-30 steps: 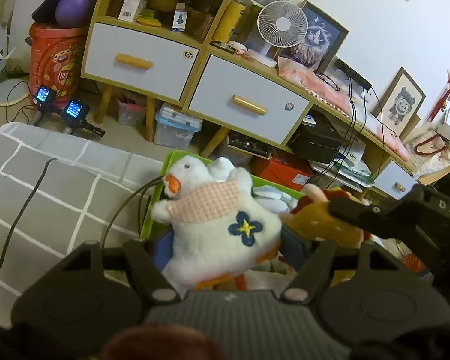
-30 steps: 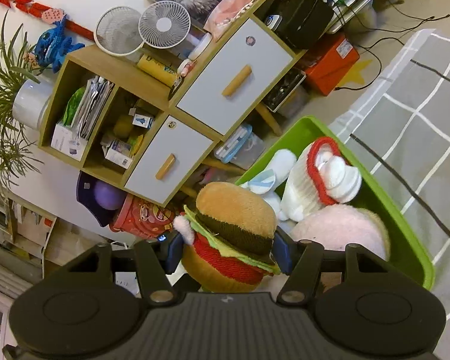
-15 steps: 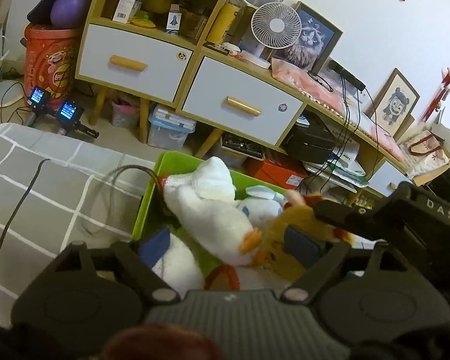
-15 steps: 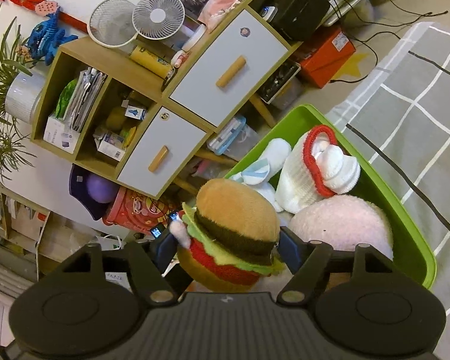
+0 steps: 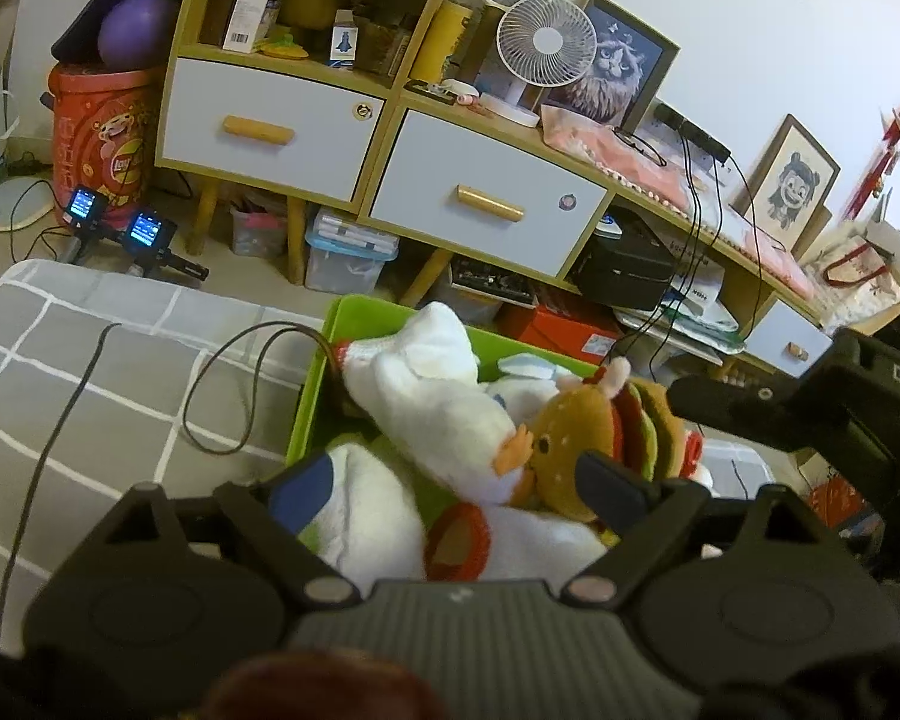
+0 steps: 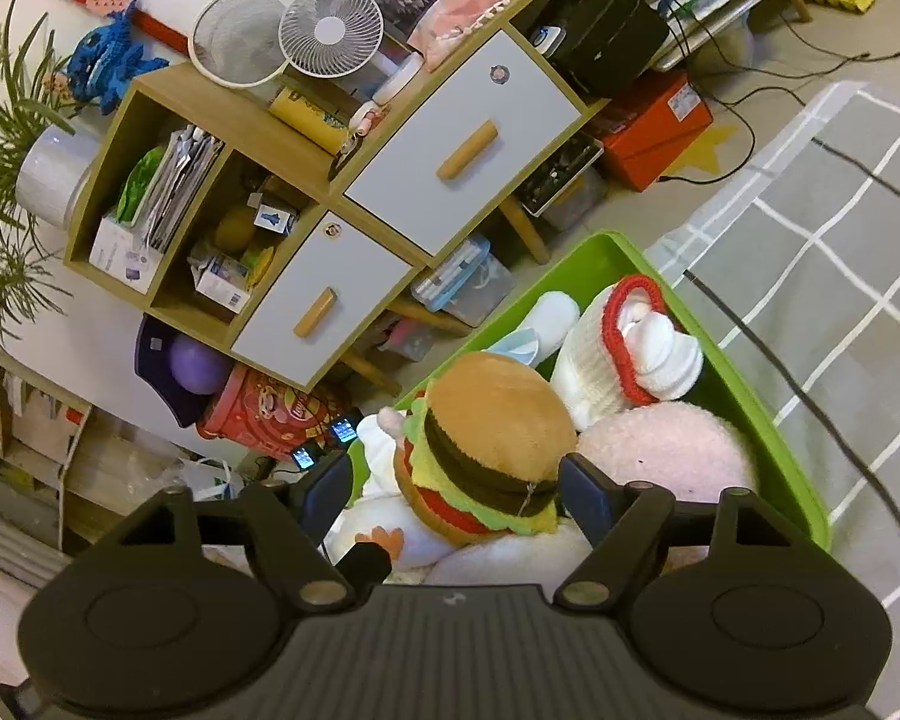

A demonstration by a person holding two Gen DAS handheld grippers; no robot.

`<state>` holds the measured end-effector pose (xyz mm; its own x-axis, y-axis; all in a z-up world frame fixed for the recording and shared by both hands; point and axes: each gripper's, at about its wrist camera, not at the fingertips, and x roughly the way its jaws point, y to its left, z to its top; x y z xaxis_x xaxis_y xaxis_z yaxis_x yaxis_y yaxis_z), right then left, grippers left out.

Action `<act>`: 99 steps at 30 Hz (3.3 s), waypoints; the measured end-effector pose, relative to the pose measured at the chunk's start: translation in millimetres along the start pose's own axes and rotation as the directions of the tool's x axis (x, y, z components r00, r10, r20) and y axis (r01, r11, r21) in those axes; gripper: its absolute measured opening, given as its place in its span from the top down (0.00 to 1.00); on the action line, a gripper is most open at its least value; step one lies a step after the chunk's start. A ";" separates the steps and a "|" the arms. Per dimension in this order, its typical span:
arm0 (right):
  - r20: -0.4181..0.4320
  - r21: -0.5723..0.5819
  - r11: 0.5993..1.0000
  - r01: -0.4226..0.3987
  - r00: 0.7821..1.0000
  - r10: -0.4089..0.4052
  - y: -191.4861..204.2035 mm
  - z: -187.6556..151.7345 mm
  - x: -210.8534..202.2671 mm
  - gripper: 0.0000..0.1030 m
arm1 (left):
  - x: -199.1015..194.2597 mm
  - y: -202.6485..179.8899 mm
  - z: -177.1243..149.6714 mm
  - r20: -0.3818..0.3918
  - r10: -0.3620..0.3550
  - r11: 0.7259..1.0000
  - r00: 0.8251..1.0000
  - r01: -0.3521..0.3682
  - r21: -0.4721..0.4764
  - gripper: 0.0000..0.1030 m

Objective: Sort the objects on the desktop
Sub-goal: 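Carry the duck and hamburger over the tray and open both tools, then move both tools back to the pink bear and white dog plush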

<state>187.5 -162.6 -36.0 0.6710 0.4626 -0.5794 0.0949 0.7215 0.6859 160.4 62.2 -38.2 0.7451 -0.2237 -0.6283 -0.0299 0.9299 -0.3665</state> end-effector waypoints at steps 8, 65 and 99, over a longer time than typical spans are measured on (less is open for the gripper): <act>-0.027 -0.099 0.993 0.058 0.998 -0.061 10.8 -8.6 -16.6 0.26 | -19.5 -3.5 -7.2 -0.017 0.017 0.999 1.000 -0.016 0.049 0.10; -0.231 -0.320 0.924 0.209 0.929 -0.290 -15.8 -82.1 -32.6 0.13 | -56.1 27.6 -80.1 -0.327 0.122 0.985 0.937 -0.074 0.155 0.01; -0.250 -0.388 0.896 0.218 0.910 -0.330 0.1 -116.3 31.3 0.13 | -40.4 23.7 -89.7 -0.356 0.060 0.985 0.933 0.002 0.171 0.23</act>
<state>123.0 -88.2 -105.3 0.3956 0.3120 -0.8638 -0.0538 0.9468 0.3174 69.8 67.1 -83.0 0.4562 -0.2564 -0.8521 0.0857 0.9658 -0.2447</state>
